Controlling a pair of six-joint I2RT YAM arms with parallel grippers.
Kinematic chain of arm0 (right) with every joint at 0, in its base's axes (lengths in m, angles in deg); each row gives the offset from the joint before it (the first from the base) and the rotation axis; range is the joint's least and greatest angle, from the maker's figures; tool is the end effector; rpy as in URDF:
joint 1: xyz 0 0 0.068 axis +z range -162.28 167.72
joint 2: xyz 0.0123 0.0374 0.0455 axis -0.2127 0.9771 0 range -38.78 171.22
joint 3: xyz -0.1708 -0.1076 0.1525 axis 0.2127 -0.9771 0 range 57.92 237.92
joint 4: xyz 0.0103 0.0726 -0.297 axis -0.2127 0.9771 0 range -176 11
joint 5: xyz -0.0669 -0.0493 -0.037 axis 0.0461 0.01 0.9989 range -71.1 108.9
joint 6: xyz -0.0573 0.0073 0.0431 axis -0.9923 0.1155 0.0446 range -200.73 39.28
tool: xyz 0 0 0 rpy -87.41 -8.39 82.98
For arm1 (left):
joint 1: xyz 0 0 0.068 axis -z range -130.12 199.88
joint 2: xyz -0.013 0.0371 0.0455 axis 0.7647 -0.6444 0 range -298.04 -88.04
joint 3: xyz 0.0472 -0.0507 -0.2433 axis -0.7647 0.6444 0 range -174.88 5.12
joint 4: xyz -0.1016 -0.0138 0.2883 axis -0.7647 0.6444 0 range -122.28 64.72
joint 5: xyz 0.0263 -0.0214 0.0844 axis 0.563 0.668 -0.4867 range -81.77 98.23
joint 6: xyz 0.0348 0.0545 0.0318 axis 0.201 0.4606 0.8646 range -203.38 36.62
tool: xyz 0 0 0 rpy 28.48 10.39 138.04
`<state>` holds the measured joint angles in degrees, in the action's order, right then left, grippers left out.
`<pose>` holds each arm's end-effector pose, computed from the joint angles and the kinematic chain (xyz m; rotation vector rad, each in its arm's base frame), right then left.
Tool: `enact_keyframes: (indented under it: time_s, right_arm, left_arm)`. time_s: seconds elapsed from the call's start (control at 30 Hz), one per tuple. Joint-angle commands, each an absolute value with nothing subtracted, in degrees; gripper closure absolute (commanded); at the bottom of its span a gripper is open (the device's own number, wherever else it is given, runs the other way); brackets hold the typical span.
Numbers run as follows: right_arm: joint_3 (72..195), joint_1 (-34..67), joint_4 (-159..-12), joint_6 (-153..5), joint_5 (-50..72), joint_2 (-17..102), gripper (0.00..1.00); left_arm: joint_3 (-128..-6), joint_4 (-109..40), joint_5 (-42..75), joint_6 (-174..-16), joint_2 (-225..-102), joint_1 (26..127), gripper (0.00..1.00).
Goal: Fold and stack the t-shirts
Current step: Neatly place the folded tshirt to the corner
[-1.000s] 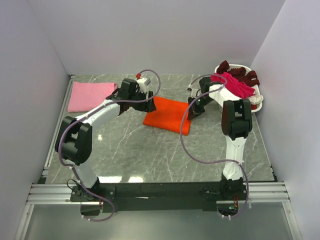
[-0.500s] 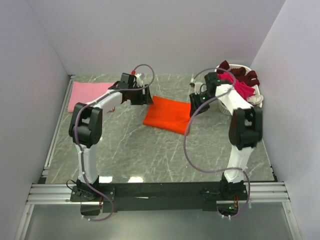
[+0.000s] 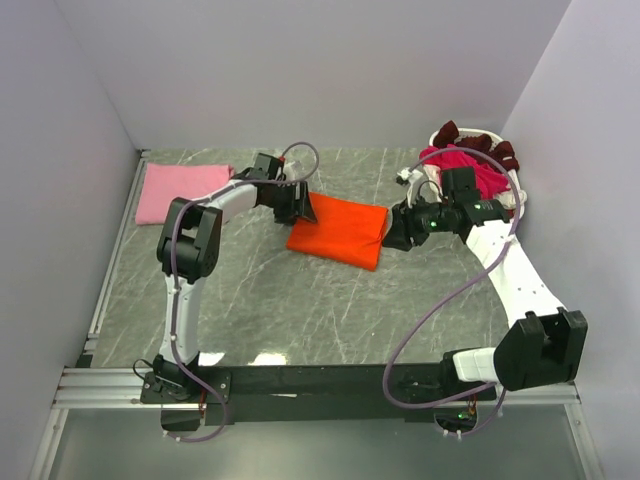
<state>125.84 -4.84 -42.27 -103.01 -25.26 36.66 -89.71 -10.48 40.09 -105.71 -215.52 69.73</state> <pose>0.3211 0.0838 0.2793 -0.8927 2.1052 0.8076 0.4774 -0.2058 0.0983 0.1807 2.5924 -0.9877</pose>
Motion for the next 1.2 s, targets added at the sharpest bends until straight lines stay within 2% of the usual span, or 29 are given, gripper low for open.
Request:
enact_keyframes:
  time_s: [0.0, 0.1, 0.2, 0.3, 0.33, 0.4, 0.43, 0.53, 0.67, 0.8, 0.93, 1.03, 1.17]
  right_arm:
    - [125.16, -6.04, -45.13, -103.84, -29.17, 34.17, 0.49]
    - [124.63, -7.79, -44.69, -104.19, -32.24, 33.9, 0.49]
    - [124.81, -8.76, -43.73, -104.8, -33.04, 34.34, 0.49]
    - [124.55, -9.73, -43.81, -104.98, -33.48, 34.52, 0.49]
    - [124.46, -9.9, -43.81, -105.07, -33.57, 34.43, 0.49]
    - [124.28, -10.52, -43.63, -105.07, -33.92, 34.52, 0.49]
    - [124.28, -10.78, -43.55, -105.33, -34.01, 34.52, 0.49]
    - [124.28, -11.92, -43.02, -105.6, -34.71, 34.52, 0.49]
    - [124.28, -13.86, -42.05, -106.47, -35.85, 35.04, 0.49]
    - [124.63, -14.48, -41.0, -107.18, -36.38, 35.57, 0.48]
    - [124.63, -14.48, -40.82, -107.27, -36.65, 35.75, 0.48]
    - [124.63, -14.48, -40.65, -107.18, -36.56, 35.66, 0.48]
    - [124.63, -14.48, -40.56, -107.36, -36.56, 35.48, 0.48]
  left_arm:
    - [-92.08, -6.62, 40.23, -106.67, -218.02, 72.19, 0.32]
    - [-93.23, -3.98, 35.93, -107.81, -219.52, 73.16, 0.42]
    - [-93.14, -3.8, 34.6, -108.16, -220.05, 75.0, 0.44]
    - [-94.11, -3.19, 33.37, -108.6, -221.01, 76.85, 0.55]
    - [-94.2, -3.36, 33.28, -108.78, -221.28, 77.12, 0.65]
    - [-93.76, -5.29, 33.71, -109.66, -221.02, 77.47, 0.79]
    - [-92.89, -6.17, 33.98, -109.83, -219.97, 77.47, 0.99]
    - [-90.26, -9.51, 31.97, -108.7, -215.42, 77.39, 1.0]
    - [-87.87, -8.82, 19.51, -102.56, -207.06, 77.39, 1.0]
    - [-84.62, -7.23, 0.38, -95.7, -198.71, 77.3, 1.0]
    - [-80.24, -7.49, -9.75, -87.53, -191.94, 77.12, 1.0]
    - [-77.33, -8.28, -16.53, -81.82, -188.86, 76.42, 1.0]
    - [-75.56, -9.43, -16.74, -80.04, -185.69, 71.6, 1.0]
